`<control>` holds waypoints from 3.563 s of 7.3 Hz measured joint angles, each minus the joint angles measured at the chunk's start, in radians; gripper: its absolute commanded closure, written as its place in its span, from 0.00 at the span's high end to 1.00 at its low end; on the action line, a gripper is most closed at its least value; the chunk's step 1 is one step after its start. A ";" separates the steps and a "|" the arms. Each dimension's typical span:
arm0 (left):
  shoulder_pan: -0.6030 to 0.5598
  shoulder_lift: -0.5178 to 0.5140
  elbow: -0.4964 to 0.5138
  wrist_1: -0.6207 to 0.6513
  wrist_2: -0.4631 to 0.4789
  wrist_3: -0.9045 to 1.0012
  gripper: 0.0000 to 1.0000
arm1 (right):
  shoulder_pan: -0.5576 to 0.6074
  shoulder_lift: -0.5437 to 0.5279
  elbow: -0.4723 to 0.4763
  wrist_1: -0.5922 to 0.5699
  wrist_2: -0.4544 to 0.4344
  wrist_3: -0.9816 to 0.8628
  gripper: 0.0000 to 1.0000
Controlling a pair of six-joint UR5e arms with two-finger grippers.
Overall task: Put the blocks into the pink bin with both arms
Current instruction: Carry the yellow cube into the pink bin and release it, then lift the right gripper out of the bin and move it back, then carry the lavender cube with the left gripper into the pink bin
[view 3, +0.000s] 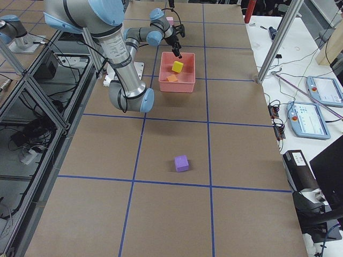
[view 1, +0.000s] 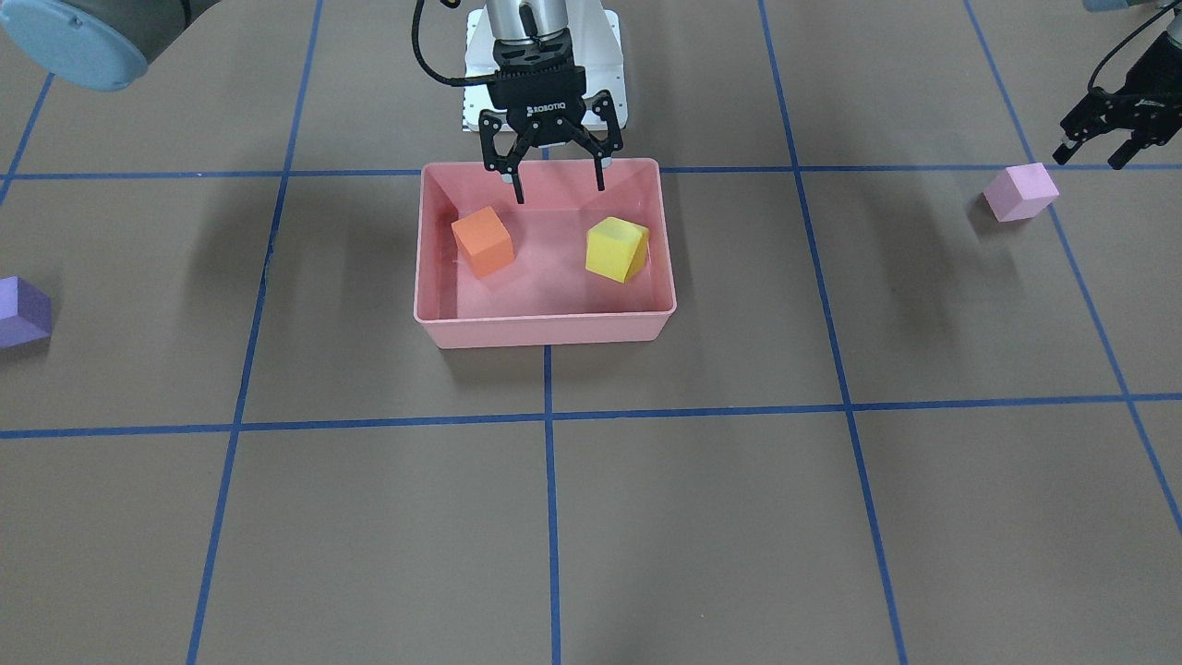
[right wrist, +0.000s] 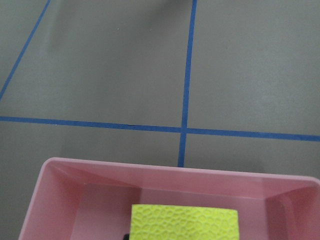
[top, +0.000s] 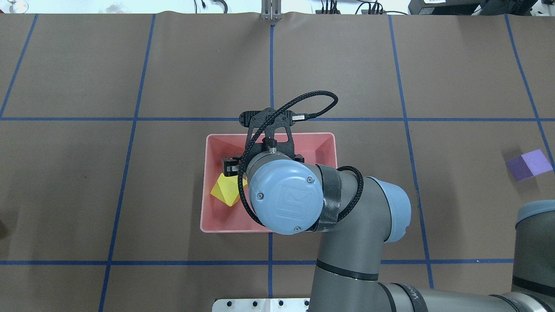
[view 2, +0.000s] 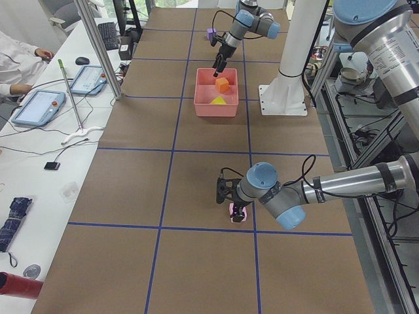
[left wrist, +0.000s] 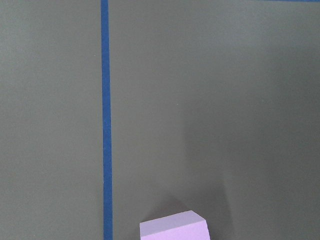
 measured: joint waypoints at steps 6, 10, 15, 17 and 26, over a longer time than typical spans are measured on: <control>0.121 0.012 0.010 -0.006 0.078 -0.120 1.00 | 0.240 -0.137 0.121 -0.005 0.240 -0.257 1.00; 0.232 0.001 0.040 -0.007 0.143 -0.120 1.00 | 0.378 -0.238 0.179 -0.003 0.376 -0.421 1.00; 0.291 -0.022 0.062 -0.007 0.154 -0.135 1.00 | 0.536 -0.361 0.202 -0.003 0.525 -0.631 1.00; 0.318 -0.049 0.093 -0.006 0.162 -0.136 1.00 | 0.571 -0.403 0.201 -0.003 0.545 -0.693 1.00; 0.379 -0.136 -0.131 0.226 0.167 -0.115 0.01 | 0.885 -0.677 0.156 0.026 0.802 -1.145 1.00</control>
